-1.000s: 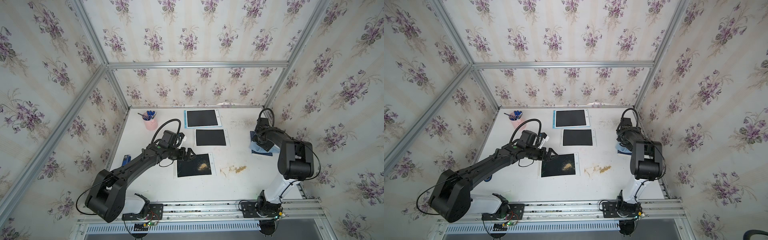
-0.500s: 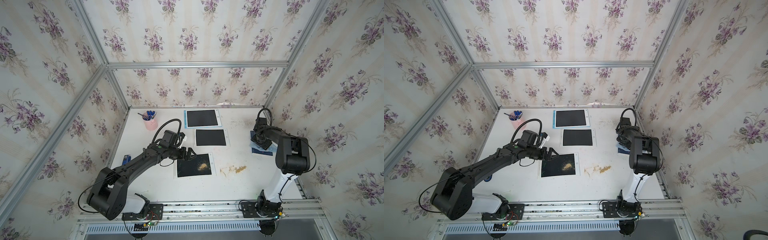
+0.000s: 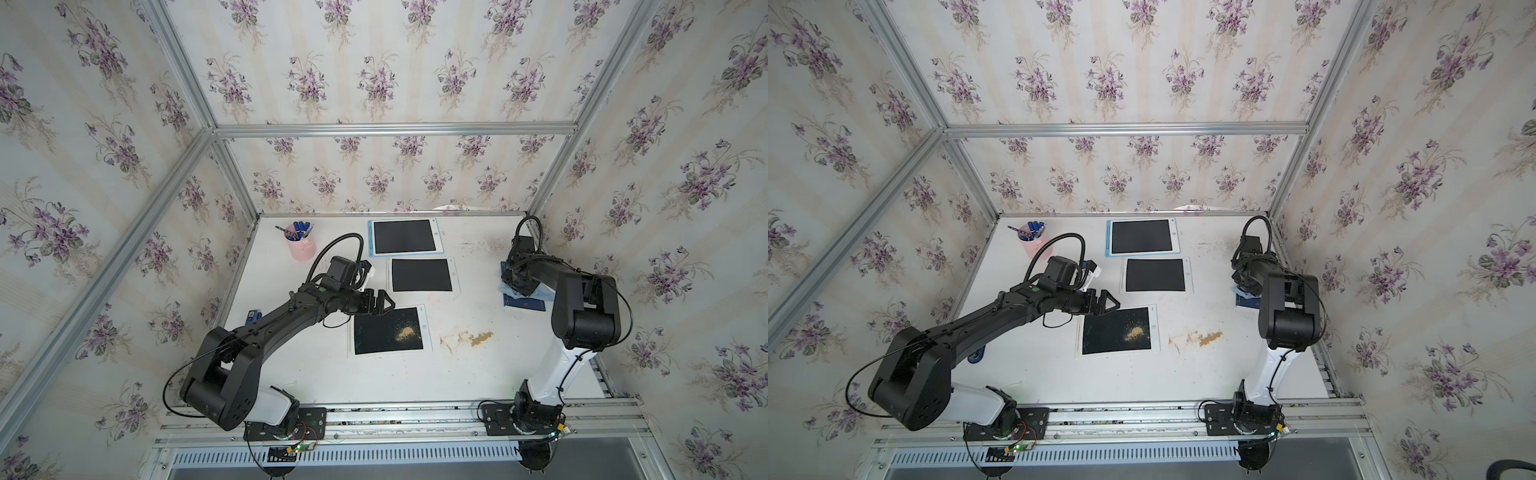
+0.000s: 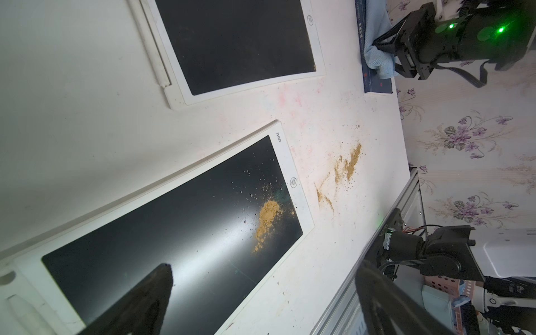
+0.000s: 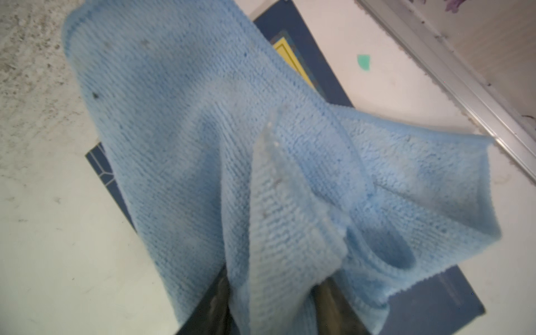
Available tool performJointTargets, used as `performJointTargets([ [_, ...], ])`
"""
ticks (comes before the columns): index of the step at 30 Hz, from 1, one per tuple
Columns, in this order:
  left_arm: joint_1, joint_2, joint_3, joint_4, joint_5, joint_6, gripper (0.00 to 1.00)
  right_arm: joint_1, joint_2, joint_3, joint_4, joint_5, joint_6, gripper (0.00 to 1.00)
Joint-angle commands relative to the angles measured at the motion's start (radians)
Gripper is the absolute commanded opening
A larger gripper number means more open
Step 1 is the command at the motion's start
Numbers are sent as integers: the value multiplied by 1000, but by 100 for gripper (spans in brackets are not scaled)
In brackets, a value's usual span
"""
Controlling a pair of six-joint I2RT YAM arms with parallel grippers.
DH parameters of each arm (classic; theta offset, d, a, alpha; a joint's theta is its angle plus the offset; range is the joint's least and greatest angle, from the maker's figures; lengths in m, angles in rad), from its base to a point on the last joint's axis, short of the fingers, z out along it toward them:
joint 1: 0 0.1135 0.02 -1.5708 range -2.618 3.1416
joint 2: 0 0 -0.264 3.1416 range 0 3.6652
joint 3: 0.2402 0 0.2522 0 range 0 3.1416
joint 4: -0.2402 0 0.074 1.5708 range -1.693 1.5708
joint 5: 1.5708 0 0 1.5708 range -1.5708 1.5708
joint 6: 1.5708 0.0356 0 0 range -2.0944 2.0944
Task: Wipe the drawing tablet
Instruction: Pick up the cleaning item at the center of the board, then wipe the dirt from the drawing tablet.
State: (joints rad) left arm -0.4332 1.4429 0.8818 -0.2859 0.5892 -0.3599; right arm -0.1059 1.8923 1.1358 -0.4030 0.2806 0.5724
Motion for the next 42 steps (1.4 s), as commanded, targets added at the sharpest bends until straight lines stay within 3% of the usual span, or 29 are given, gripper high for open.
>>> performJointTargets([
  [1,13,-4,5,5,-4,15,100,-2,23,-26,-87,-86,-4,33],
  [9,30,-82,-12,15,-13,-10,100,-2,-23,-45,-76,-71,-3,0],
  [14,37,-171,-90,98,-67,-89,100,-2,-69,-21,-80,-42,1,0],
  [23,116,-237,-97,55,24,-140,100,6,-321,-35,12,-79,-30,0],
  [30,273,-197,-213,187,235,-329,100,79,-481,-65,28,-133,-51,0],
  [32,301,-214,-233,193,250,-350,100,109,-503,-67,19,-158,-65,0],
  [35,302,-270,-197,75,197,-259,100,127,-518,-91,59,-385,-99,0],
  [38,295,-332,-155,-64,101,-143,100,142,-512,-128,126,-695,-115,0],
  [42,295,-357,-130,-174,37,-61,100,242,-510,-143,195,-920,-131,0],
])
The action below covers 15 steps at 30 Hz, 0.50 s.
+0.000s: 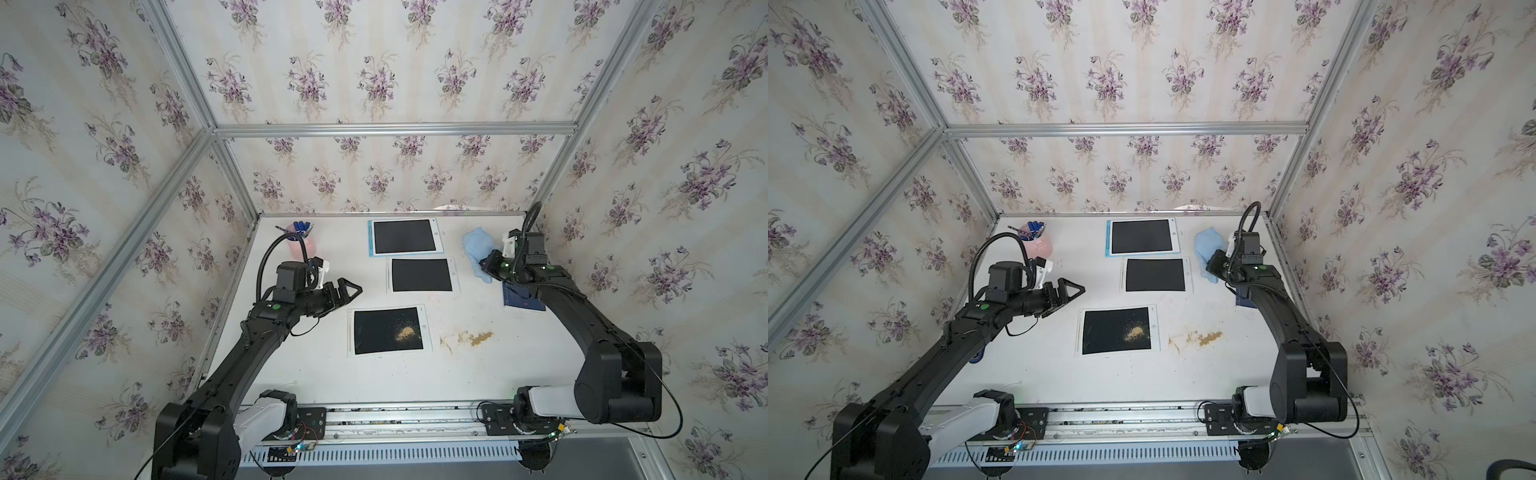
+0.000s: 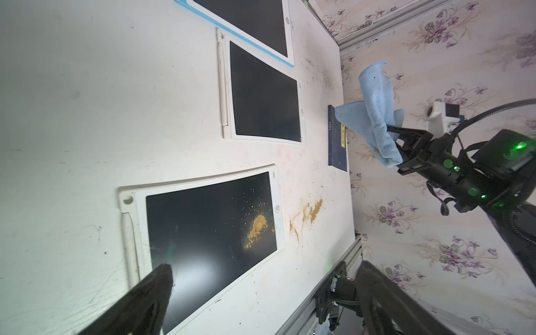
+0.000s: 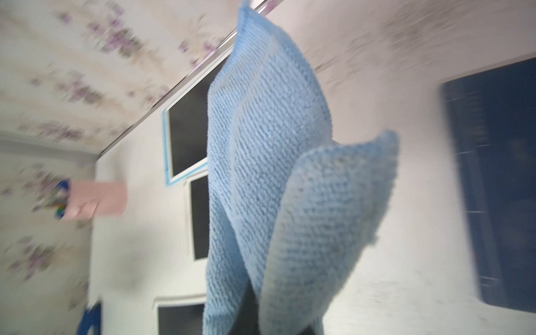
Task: Wipe the drawing tablet
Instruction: Wipe the dirt from the drawing tablet.
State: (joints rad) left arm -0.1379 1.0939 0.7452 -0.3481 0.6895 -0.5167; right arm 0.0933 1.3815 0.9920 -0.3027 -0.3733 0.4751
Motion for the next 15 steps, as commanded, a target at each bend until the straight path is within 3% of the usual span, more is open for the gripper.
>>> performJointTargets([
  [1,-3,-8,-2,-107,-60,96,99,78,3,-3,127,-336,-42,0],
  [4,-18,-6,-26,-66,-46,85,98,180,28,-4,218,-558,-33,0],
  [6,-26,-9,-35,-49,-48,85,98,239,49,11,228,-620,-40,0],
  [12,-32,-6,-39,-47,-59,116,98,297,71,20,240,-676,-19,0],
  [15,-60,29,-38,-53,-83,136,96,298,70,20,187,-595,-43,0],
])
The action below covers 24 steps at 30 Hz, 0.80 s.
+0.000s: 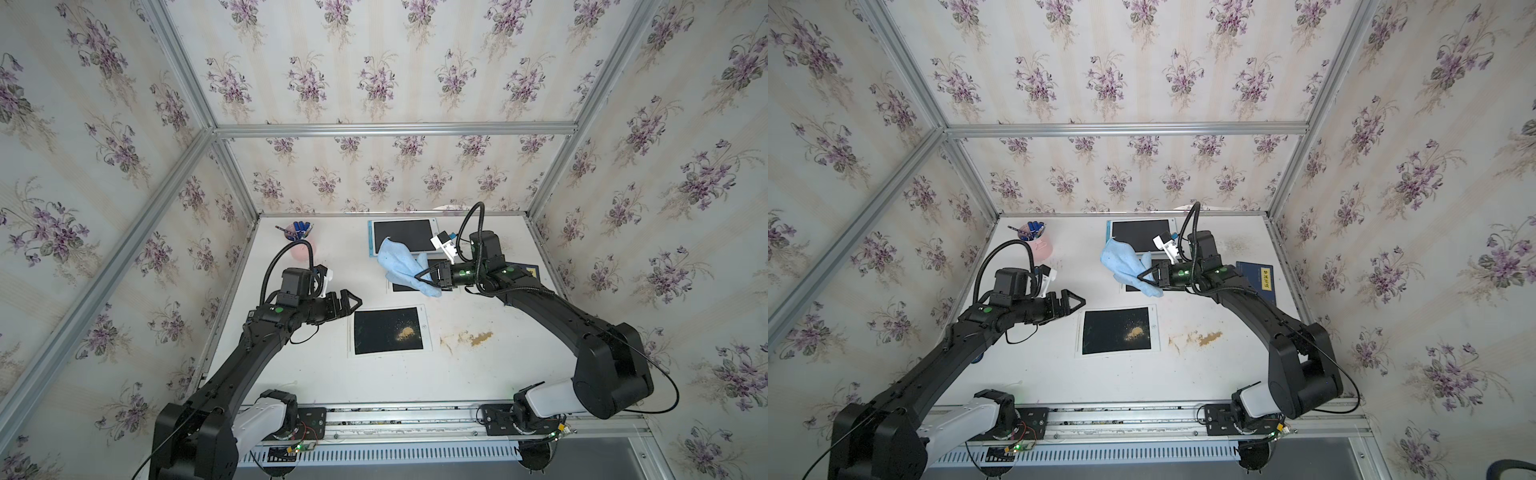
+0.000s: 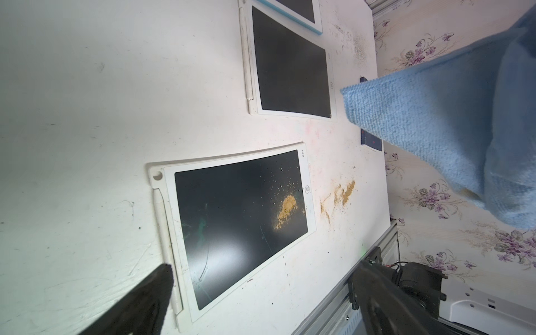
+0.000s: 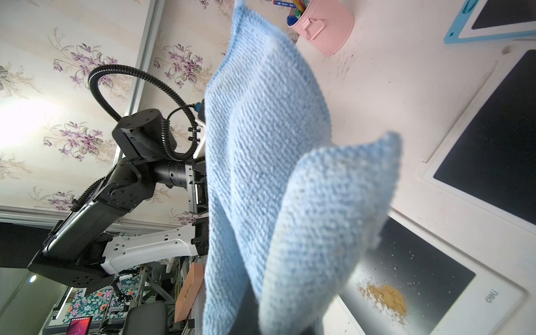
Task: Wipe the drawing tablet
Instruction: Wipe the dirt from the drawing tablet.
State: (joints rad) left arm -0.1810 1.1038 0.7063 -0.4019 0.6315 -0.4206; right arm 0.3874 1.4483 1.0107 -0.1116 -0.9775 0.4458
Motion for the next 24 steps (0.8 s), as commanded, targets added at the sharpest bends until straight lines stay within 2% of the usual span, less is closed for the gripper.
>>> performJointTargets([
  [1,-40,35,13,-17,-54,53,94,9,3,3,-40,59,-34,0],
  [6,-241,115,106,-162,-335,103,90,75,9,0,-161,382,-103,0],
  [9,-269,165,115,-199,-412,109,85,116,22,-24,-150,475,-71,0],
  [10,-270,178,110,-204,-427,111,80,137,29,-27,-150,499,-66,0],
  [12,-274,197,100,-210,-439,111,68,206,36,-33,-142,538,-52,0],
  [13,-276,203,90,-209,-444,106,57,233,36,-42,-127,559,-37,0],
  [15,-277,208,73,-202,-443,95,33,272,30,-68,-85,591,12,0],
  [16,-281,207,66,-197,-434,87,14,290,28,-86,-54,600,45,0],
  [17,-285,202,59,-191,-428,73,3,308,24,-105,-18,605,72,0],
  [18,-288,196,50,-183,-426,60,0,325,19,-115,7,620,92,0],
  [23,-304,171,-3,-130,-445,34,0,418,-3,-141,92,736,200,0],
  [24,-303,178,-3,-130,-451,34,5,431,1,-147,108,745,218,0],
])
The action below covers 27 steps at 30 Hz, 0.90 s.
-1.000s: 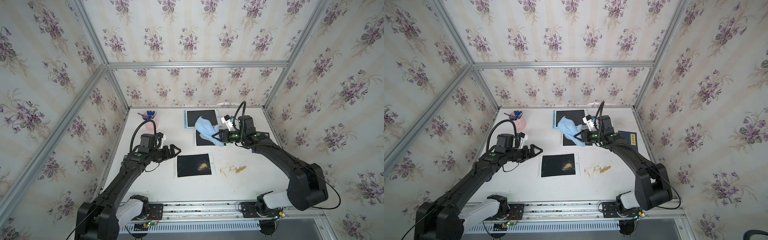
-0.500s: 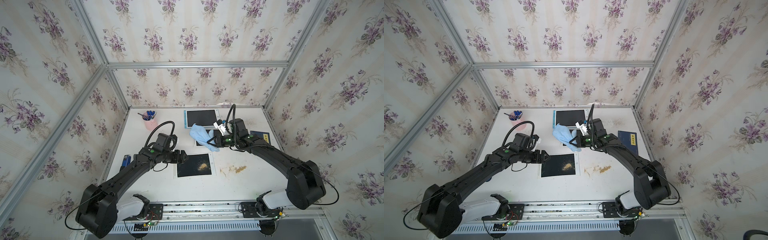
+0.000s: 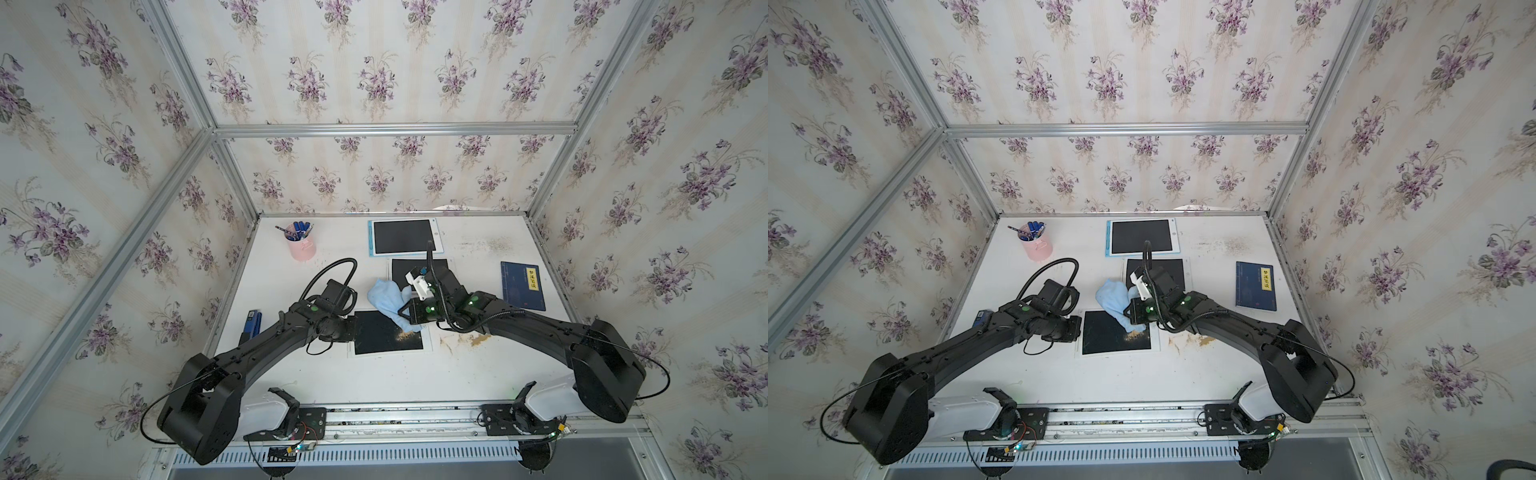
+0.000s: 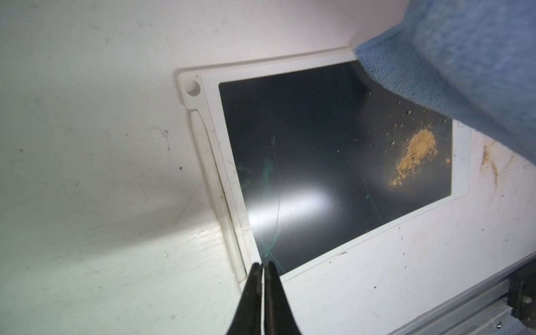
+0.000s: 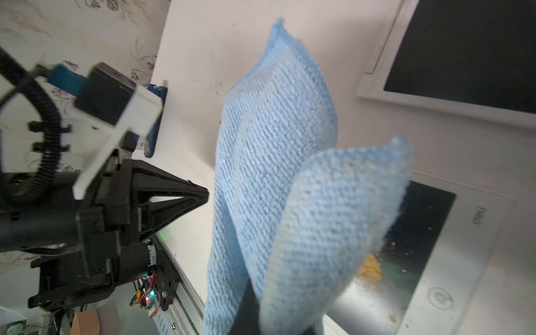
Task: Wipe the drawing tablet
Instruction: Wipe the dirt from the drawing tablet.
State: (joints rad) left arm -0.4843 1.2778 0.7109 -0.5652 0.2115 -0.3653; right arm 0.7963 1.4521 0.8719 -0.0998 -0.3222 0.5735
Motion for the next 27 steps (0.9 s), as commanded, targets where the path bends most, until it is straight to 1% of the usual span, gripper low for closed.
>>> performJointTargets([
  [1,-2,12,-9,32,-41,-23,14,39,7,-11,108,98,111,0],
  [2,-3,17,-15,41,-46,-23,19,53,18,-11,119,106,124,0],
  [3,-2,21,-21,53,-50,-25,26,65,28,-11,123,114,136,0],
  [4,-2,27,-26,62,-57,-28,42,78,39,-11,127,129,147,0],
  [5,-2,35,-28,66,-62,-32,51,91,47,-14,133,142,158,0],
  [6,-3,42,-27,69,-63,-32,54,100,54,-16,140,149,169,0],
  [7,-2,50,-27,71,-63,-33,62,107,62,-17,150,154,178,0],
  [8,-3,56,-27,73,-64,-35,64,114,71,-17,155,159,188,0],
  [12,-2,78,-22,76,-76,-25,65,139,115,1,155,174,210,0],
  [16,-2,128,3,65,-87,-20,60,171,150,10,159,183,241,0],
  [22,-7,229,41,15,-135,-47,56,203,171,-16,210,180,286,0],
  [24,-12,250,48,3,-147,-55,48,210,182,-27,232,172,301,0],
  [25,-14,258,50,-1,-152,-59,45,216,188,-33,248,169,307,0],
  [27,-21,266,49,-4,-159,-72,45,227,207,-42,272,165,317,0],
])
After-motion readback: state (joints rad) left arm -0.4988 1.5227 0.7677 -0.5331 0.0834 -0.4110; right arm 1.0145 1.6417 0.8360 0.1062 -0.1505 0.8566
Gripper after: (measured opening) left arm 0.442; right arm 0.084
